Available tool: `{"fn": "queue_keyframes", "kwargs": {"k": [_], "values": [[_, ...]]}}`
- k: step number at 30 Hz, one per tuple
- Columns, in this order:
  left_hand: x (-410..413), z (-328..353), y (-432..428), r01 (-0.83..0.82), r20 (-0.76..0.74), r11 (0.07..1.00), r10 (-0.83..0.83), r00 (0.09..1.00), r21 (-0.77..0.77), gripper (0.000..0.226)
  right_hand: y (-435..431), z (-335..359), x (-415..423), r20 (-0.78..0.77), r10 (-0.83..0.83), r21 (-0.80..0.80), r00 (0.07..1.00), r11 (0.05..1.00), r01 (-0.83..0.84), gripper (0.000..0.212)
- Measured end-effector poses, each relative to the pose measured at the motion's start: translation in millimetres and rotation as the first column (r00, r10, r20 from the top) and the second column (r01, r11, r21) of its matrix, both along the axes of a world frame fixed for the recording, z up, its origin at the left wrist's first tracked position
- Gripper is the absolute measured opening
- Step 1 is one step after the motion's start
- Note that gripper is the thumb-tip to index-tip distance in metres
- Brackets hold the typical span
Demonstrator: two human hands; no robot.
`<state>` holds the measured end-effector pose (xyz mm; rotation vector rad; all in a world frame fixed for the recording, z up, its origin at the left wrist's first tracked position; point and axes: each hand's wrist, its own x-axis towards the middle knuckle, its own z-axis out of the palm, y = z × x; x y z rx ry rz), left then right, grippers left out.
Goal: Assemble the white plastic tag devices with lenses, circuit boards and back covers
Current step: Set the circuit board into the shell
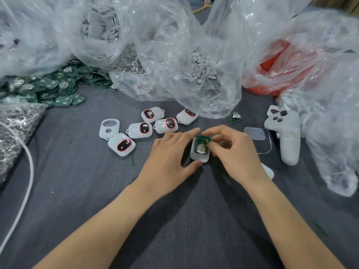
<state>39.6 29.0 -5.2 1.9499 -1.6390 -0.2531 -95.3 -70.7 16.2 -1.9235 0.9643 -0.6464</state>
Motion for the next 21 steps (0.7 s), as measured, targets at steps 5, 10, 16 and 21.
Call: {"fn": "queue_keyframes", "kwargs": {"k": [5,10,16,21], "values": [[-0.4,0.7,0.4,-0.002,-0.012,1.000,0.002,1.000,-0.002,0.070,-2.5,-0.4,-2.6,0.007,-0.006,0.046,1.000,0.999,0.006,0.028],[0.7,1.3,0.5,0.002,-0.018,1.000,-0.001,1.000,0.016,0.072,-0.1,0.8,-2.5,0.097,-0.014,0.110,0.995,0.994,0.004,0.030],[0.6,2.2,0.7,0.006,-0.024,1.000,-0.006,1.000,0.018,0.071,1.1,-1.4,-3.6,0.017,0.023,0.035,1.000,0.999,-0.023,0.030],[1.0,2.4,0.7,0.003,-0.026,1.000,-0.003,1.000,0.014,0.069,3.3,-1.4,-4.8,0.008,0.053,-0.007,0.999,0.999,-0.053,0.029]]}}
